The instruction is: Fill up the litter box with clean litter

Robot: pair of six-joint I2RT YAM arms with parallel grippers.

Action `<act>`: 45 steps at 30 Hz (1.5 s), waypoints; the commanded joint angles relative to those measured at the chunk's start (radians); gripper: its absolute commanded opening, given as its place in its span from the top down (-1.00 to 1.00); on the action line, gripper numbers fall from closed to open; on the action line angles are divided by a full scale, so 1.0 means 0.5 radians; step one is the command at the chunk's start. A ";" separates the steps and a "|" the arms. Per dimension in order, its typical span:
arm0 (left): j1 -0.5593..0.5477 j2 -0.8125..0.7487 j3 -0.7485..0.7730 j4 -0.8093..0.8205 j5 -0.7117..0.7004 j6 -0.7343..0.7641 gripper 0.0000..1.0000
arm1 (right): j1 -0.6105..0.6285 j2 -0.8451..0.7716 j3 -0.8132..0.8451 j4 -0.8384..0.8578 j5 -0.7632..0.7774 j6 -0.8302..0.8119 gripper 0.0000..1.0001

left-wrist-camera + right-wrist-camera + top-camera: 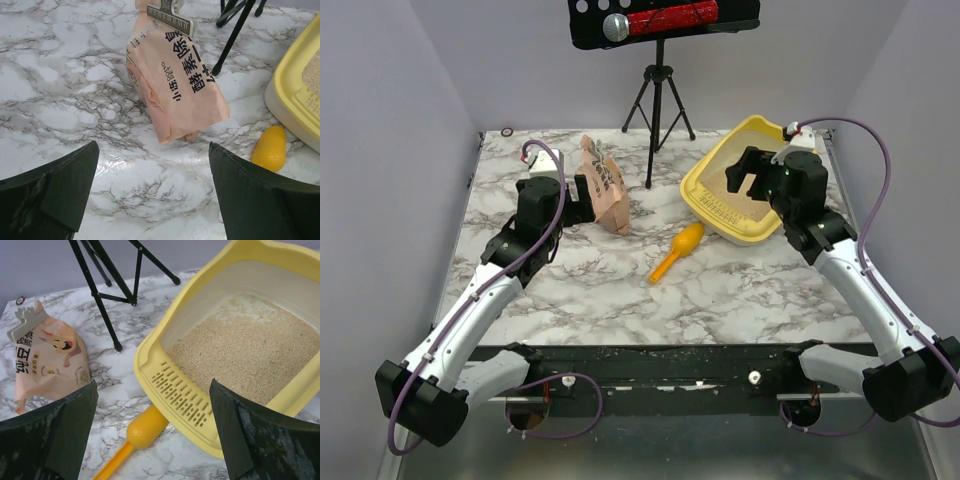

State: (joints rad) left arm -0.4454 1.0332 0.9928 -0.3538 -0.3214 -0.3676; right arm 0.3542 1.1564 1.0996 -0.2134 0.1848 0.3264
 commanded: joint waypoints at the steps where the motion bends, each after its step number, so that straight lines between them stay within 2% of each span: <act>1: 0.001 -0.005 0.024 -0.023 -0.014 0.011 -0.97 | 0.006 -0.027 0.071 -0.009 -0.130 -0.039 -1.00; 4: 0.001 0.020 0.036 -0.023 0.038 0.026 -0.97 | 0.006 0.010 0.065 -0.085 -0.130 -0.054 -1.00; 8: 0.001 -0.002 0.009 0.026 0.106 0.033 -0.97 | 0.006 -0.024 -0.006 -0.027 -0.204 -0.091 -1.00; 13: 0.001 0.017 0.036 0.033 0.097 0.014 -0.98 | 0.006 -0.015 0.071 -0.101 -0.305 -0.143 -1.00; 16: 0.004 0.072 0.134 -0.053 0.002 -0.050 -0.98 | 0.013 0.000 0.138 -0.193 -0.342 -0.150 -1.00; 20: 0.001 0.216 0.324 -0.237 -0.225 -0.157 -0.97 | 0.046 0.006 0.102 -0.147 -0.409 -0.125 -1.00; 24: 0.001 0.409 0.511 -0.292 -0.299 -0.191 -0.98 | 0.104 0.071 0.105 -0.141 -0.419 -0.110 -1.00; 28: 0.004 0.584 0.656 -0.305 -0.189 -0.219 -0.98 | 0.166 0.111 0.114 -0.141 -0.400 -0.110 -1.00; 34: 0.001 0.805 0.772 -0.292 0.149 -0.366 -0.92 | 0.212 0.175 0.132 -0.138 -0.385 -0.085 -1.00; 45: -0.002 1.185 0.999 -0.323 0.210 -0.608 -0.86 | 0.227 0.135 0.068 -0.101 -0.462 -0.079 -1.00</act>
State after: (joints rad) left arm -0.4454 1.5780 1.4487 -0.5045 -0.2684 -0.5980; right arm 0.4591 1.2411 1.1328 -0.2638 -0.0059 0.2806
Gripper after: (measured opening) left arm 0.946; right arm 0.998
